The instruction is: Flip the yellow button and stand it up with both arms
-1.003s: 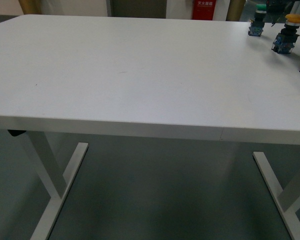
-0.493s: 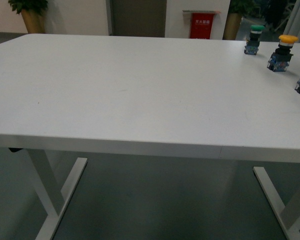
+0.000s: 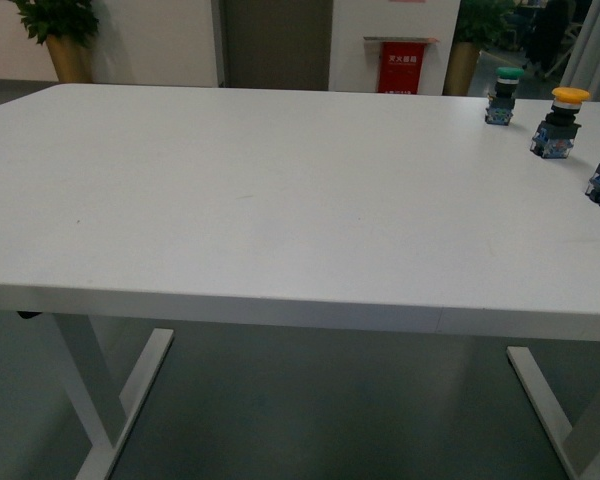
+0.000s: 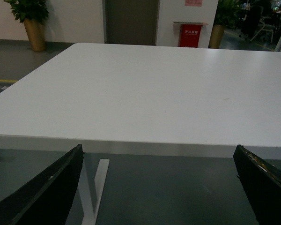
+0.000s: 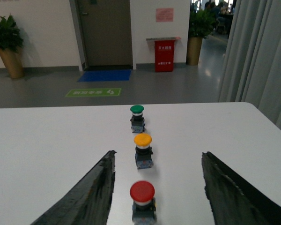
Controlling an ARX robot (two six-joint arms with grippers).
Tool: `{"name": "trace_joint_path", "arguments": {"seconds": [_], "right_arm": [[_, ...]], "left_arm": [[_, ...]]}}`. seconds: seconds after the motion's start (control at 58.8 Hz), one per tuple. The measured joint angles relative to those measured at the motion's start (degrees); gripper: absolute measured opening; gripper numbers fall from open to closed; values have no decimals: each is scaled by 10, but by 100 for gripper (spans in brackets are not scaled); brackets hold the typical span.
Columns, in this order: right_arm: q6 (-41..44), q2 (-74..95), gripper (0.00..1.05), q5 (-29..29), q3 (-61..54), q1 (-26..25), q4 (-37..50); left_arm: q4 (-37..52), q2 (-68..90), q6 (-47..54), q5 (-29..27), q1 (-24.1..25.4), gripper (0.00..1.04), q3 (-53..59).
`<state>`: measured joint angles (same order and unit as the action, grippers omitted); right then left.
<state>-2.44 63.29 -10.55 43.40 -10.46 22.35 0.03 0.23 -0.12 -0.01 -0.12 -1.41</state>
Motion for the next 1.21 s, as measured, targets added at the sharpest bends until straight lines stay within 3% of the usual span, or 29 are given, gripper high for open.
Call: {"name": "trace_joint_path", "arguments": {"seconds": [0.306, 0.578, 0.663, 1.207], "right_arm": [[21, -107, 3, 36, -207, 33, 68], [23, -180, 3, 62, -296, 58, 85], [22, -202, 3, 102, -318, 88, 85], [23, -330, 3, 105, -393, 103, 33]], "left_arm": [[0, 0, 0, 0, 0, 99, 0], [0, 0, 0, 0, 0, 99, 0], [0, 0, 0, 0, 0, 99, 0], [0, 0, 0, 0, 0, 99, 0]]}}
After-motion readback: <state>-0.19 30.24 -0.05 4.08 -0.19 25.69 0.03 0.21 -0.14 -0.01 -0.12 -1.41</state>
